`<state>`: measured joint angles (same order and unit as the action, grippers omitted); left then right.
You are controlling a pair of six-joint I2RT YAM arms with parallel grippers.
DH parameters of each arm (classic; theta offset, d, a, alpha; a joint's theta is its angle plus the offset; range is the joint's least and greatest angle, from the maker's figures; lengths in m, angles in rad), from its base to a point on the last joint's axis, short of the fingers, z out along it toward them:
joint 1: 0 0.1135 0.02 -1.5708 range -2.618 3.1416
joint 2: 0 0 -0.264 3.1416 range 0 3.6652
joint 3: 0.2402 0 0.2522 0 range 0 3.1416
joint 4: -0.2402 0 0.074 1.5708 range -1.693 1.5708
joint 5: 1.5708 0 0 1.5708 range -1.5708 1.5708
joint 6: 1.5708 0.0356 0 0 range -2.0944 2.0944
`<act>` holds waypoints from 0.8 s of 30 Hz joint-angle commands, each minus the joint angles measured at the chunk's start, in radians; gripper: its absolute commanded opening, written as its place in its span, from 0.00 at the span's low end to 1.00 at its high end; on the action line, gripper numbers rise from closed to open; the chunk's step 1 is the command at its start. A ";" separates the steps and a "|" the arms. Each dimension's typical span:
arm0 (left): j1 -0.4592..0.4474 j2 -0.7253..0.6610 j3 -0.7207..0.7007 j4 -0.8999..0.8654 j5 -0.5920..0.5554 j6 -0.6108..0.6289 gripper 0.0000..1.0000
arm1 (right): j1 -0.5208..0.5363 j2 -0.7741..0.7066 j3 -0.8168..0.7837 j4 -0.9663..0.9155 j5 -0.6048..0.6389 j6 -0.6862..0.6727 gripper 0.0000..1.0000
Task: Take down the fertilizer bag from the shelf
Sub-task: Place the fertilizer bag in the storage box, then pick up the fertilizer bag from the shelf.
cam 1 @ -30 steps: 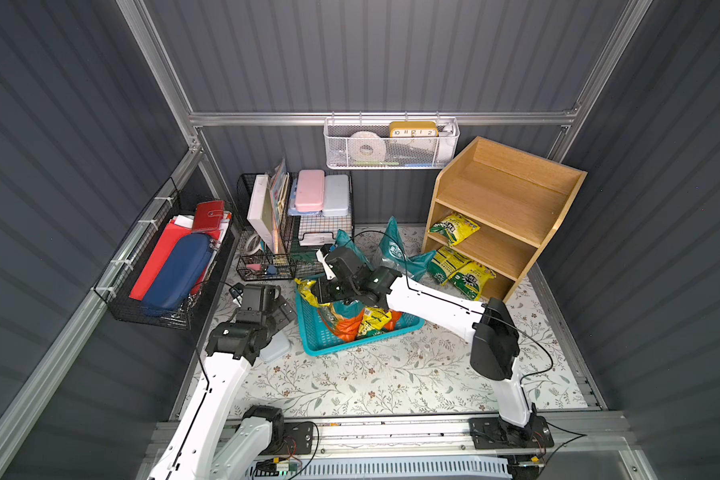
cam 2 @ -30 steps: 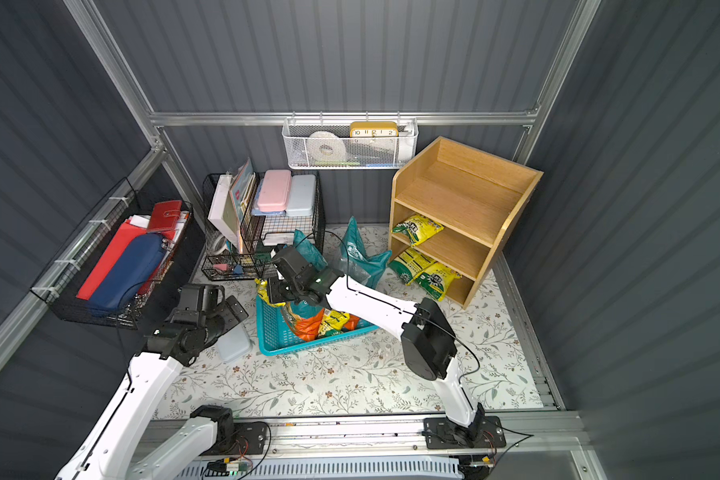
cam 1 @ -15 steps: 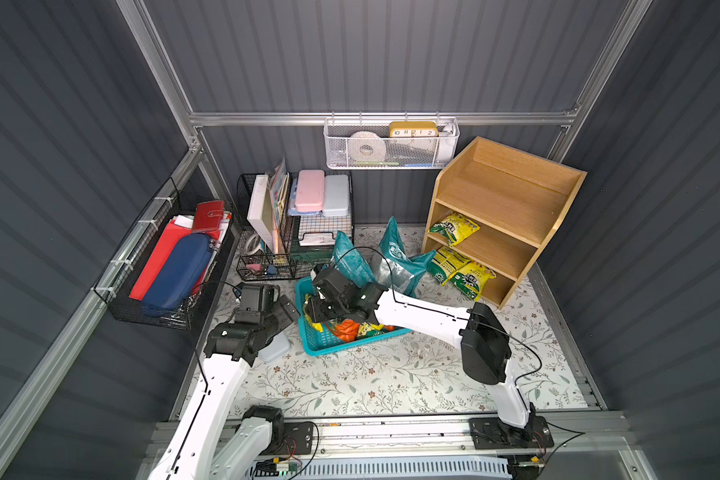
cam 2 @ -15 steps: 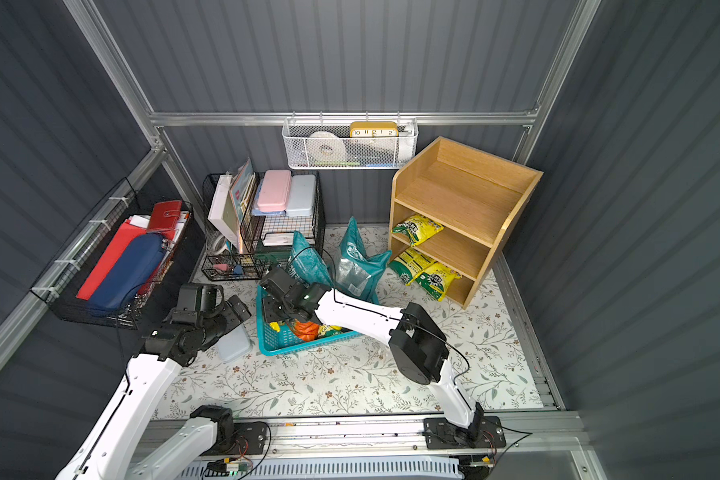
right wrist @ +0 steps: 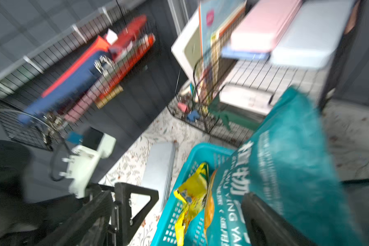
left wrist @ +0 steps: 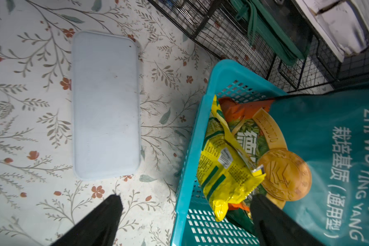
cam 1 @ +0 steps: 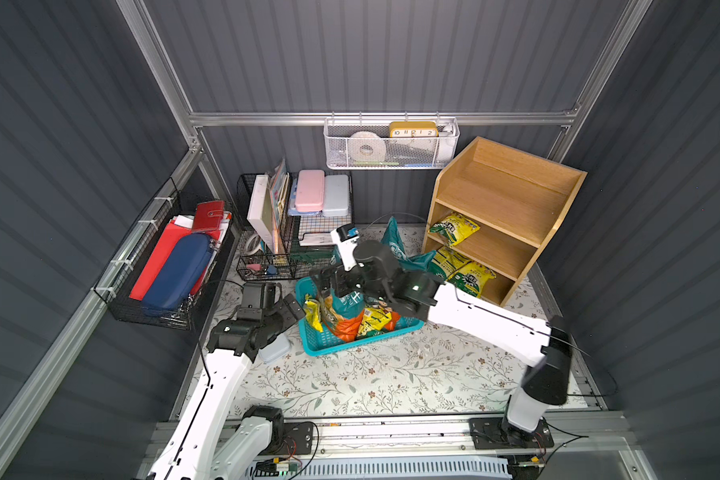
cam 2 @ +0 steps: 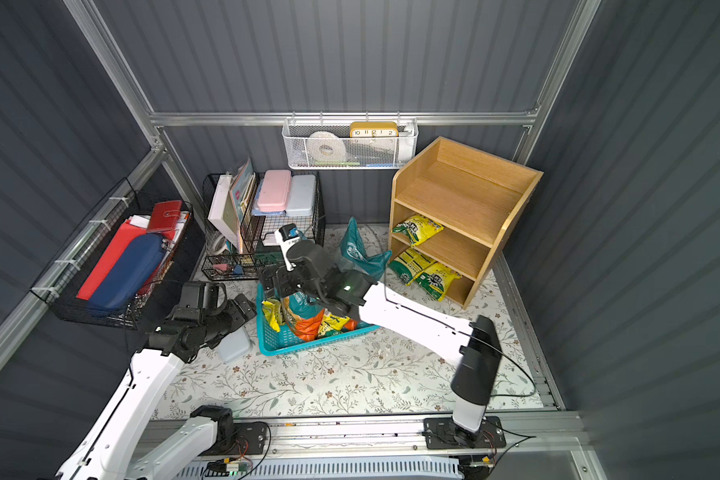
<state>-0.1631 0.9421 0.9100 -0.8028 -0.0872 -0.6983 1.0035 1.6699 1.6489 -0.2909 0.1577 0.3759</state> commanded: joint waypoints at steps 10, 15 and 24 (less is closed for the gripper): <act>0.004 0.077 0.014 0.068 0.135 0.083 0.99 | -0.331 -0.343 -0.281 -0.307 0.298 -0.323 0.92; 0.004 0.089 0.009 0.082 0.146 0.068 0.99 | -0.394 -0.400 -0.373 -0.347 0.437 -0.374 0.77; 0.004 0.081 0.030 0.055 0.154 0.059 0.99 | -0.595 -0.277 -0.422 -0.203 0.273 -0.400 0.54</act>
<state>-0.1631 1.0367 0.9199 -0.7296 0.0536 -0.6395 0.4232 1.3380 1.2137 -0.5602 0.4774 0.0093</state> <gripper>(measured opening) 0.994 0.536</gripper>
